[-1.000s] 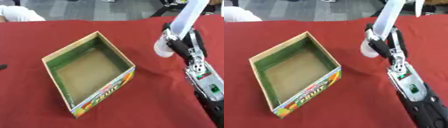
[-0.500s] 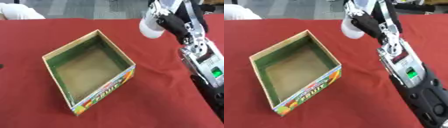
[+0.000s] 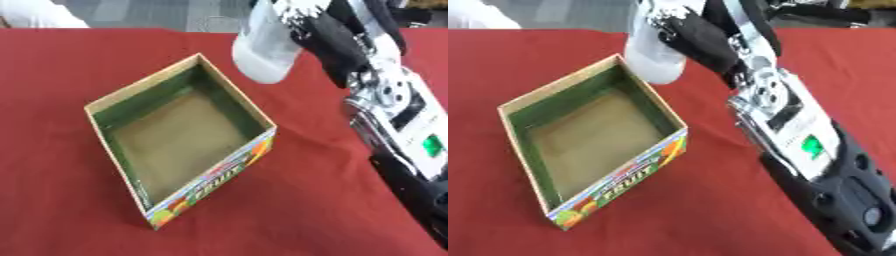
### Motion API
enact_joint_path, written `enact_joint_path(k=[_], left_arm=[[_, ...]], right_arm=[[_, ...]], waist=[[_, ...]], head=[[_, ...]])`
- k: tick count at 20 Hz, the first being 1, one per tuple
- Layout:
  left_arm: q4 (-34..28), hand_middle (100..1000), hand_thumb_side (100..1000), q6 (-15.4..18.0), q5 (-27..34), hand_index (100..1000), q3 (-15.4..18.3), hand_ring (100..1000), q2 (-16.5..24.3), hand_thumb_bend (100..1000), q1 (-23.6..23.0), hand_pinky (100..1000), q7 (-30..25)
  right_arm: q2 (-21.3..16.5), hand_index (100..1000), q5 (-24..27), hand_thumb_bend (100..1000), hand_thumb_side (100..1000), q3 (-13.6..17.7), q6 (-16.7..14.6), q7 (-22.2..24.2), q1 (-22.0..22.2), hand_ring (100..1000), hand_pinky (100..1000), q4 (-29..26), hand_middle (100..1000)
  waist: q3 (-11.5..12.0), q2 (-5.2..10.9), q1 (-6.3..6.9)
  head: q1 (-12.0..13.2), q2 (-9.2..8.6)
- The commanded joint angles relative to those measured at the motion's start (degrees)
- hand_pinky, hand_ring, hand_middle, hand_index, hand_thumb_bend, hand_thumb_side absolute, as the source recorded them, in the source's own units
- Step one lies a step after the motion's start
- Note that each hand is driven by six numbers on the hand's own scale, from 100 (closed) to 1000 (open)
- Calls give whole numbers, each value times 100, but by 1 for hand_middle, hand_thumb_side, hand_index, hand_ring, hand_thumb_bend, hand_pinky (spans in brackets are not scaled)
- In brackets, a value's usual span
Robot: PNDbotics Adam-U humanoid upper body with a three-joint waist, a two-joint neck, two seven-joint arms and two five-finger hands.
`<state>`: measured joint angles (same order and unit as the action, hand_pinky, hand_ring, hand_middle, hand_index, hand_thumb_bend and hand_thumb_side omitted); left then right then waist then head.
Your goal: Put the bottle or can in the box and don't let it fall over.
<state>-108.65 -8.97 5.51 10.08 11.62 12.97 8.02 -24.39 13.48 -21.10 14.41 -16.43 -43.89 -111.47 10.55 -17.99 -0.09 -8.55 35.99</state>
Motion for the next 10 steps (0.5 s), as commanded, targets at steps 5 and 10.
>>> enact_joint_path(k=[5,10], left_arm=[[110,969,902,20,36,734,-49,1000,-51,214,292,721,-126],[315,969,920,73,32,734,-45,1000,-128,216,389,722,-196]], right_arm=[[343,117,-96,100,466,-298,-121,-10,-202,611,970,378,100],[421,117,-256,100,470,-404,-560,-44,-292,604,961,816,100]], waist=[[229,-30,9],[476,-138,-27]], head=[[-222,-190],[-487,-330]])
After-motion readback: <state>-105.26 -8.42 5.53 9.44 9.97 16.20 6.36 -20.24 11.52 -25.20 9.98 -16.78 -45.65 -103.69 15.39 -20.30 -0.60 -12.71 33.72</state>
